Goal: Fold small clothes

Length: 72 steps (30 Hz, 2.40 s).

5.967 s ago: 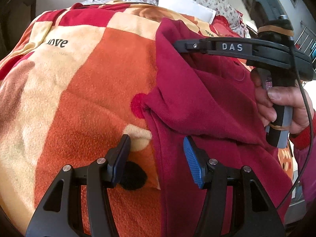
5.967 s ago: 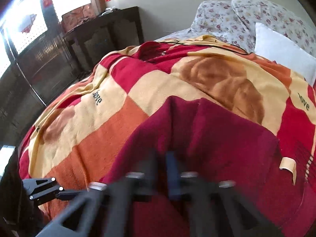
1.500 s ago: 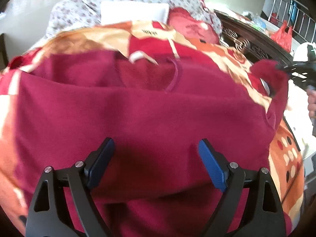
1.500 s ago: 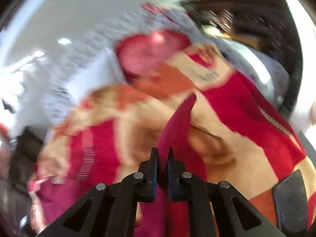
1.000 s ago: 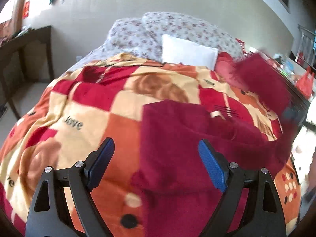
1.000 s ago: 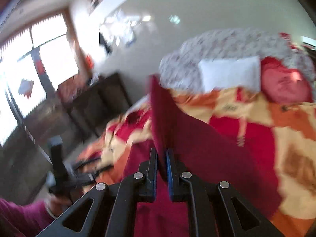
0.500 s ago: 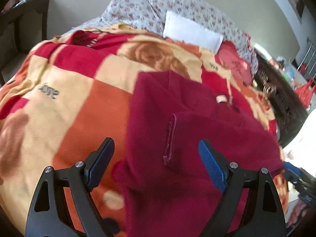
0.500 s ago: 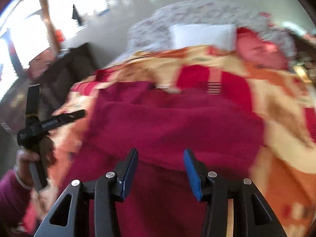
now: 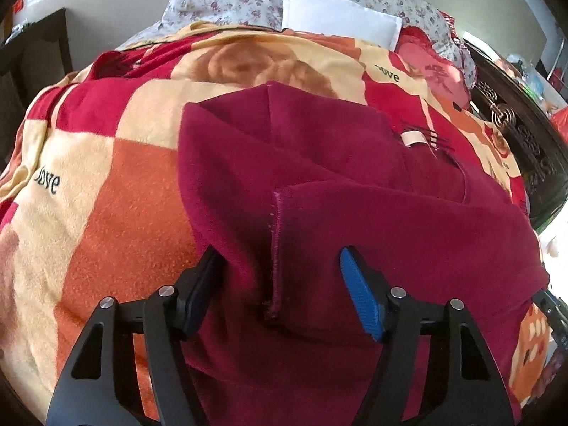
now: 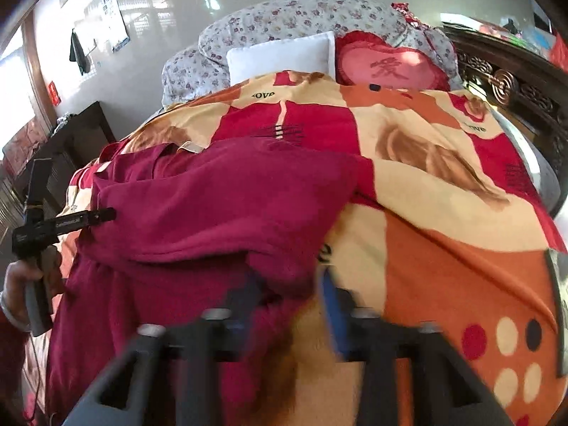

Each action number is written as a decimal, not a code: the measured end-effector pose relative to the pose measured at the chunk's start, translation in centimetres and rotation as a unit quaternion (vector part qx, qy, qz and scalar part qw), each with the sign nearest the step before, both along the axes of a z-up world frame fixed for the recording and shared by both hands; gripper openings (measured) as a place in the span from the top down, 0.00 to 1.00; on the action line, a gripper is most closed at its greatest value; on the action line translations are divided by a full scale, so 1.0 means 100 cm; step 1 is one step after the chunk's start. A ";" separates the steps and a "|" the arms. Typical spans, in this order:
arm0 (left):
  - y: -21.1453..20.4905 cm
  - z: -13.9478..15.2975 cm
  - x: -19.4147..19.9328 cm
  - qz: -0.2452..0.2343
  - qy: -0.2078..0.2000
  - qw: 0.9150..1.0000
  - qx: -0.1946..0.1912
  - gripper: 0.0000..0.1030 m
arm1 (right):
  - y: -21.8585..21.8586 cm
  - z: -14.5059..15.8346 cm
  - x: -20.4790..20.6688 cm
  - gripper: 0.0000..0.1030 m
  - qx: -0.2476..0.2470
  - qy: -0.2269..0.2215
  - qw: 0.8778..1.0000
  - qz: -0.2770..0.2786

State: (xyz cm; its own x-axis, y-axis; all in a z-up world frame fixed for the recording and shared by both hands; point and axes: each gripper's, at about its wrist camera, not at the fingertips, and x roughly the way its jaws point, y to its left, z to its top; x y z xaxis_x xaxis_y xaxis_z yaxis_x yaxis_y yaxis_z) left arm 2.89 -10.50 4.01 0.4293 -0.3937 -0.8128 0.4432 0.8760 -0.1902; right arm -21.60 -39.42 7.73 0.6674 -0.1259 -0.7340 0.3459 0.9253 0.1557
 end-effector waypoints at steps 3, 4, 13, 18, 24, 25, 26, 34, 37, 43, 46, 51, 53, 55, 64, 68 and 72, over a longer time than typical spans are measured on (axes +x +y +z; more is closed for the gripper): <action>0.000 0.000 0.001 -0.001 -0.001 1.000 0.004 0.33 | 0.012 0.016 -0.013 0.87 -0.035 -0.007 0.999 0.020; 0.000 -0.001 0.001 -0.003 -0.002 1.000 0.007 0.33 | 0.015 0.017 -0.017 0.88 -0.044 0.000 0.999 0.030; 0.000 -0.001 -0.006 -0.007 -0.013 1.000 0.016 0.33 | -0.009 -0.007 -0.057 1.00 0.006 0.073 0.997 -0.005; 0.000 -0.001 -0.006 -0.003 -0.011 1.000 0.018 0.33 | -0.010 0.039 -0.035 0.98 0.009 -0.014 1.000 -0.013; 0.000 -0.001 -0.009 -0.004 -0.012 1.000 0.022 0.33 | 0.003 0.002 0.012 0.98 0.037 0.039 0.999 0.009; 0.000 -0.001 -0.009 -0.005 -0.011 1.000 0.021 0.33 | 0.004 -0.012 0.010 0.98 0.046 0.063 0.997 0.010; 0.001 -0.001 -0.008 -0.007 -0.012 1.000 0.020 0.33 | 0.006 -0.020 0.000 0.98 0.058 0.064 0.996 0.014; 0.002 -0.002 -0.013 -0.006 -0.017 1.000 0.018 0.33 | -0.010 0.000 -0.033 0.97 0.079 0.032 0.996 -0.015; 0.001 -0.004 -0.014 -0.005 -0.018 1.000 0.020 0.33 | -0.025 0.019 -0.016 0.54 0.064 0.006 0.997 -0.043; -0.001 -0.004 -0.016 -0.002 -0.020 1.000 0.024 0.33 | -0.064 -0.010 0.041 0.36 0.130 0.002 0.990 -0.054; -0.001 -0.004 -0.016 -0.005 -0.018 1.000 0.024 0.33 | -0.067 -0.011 0.056 0.77 0.106 0.005 0.993 -0.042; -0.002 -0.011 -0.016 -0.003 -0.025 0.999 0.024 0.32 | -0.070 -0.018 0.049 0.88 -0.014 0.049 0.995 -0.088; -0.004 -0.010 -0.018 -0.005 -0.032 0.999 0.032 0.32 | -0.081 -0.027 0.038 0.88 0.043 0.052 0.993 -0.095; -0.004 -0.008 -0.020 -0.010 -0.035 0.999 0.032 0.32 | -0.072 -0.008 0.019 0.88 0.065 0.003 0.995 -0.077; 0.006 0.000 -0.031 -0.005 -0.020 1.000 0.019 0.32 | 0.004 -0.020 0.006 0.88 0.001 0.076 0.997 -0.001; 0.027 0.010 -0.052 -0.017 -0.006 1.000 0.011 0.32 | -0.006 -0.012 -0.013 0.88 0.036 0.045 0.998 -0.026; 0.053 0.015 -0.075 -0.016 0.011 1.000 -0.008 0.32 | -0.008 0.007 -0.033 0.84 0.053 0.027 0.998 -0.034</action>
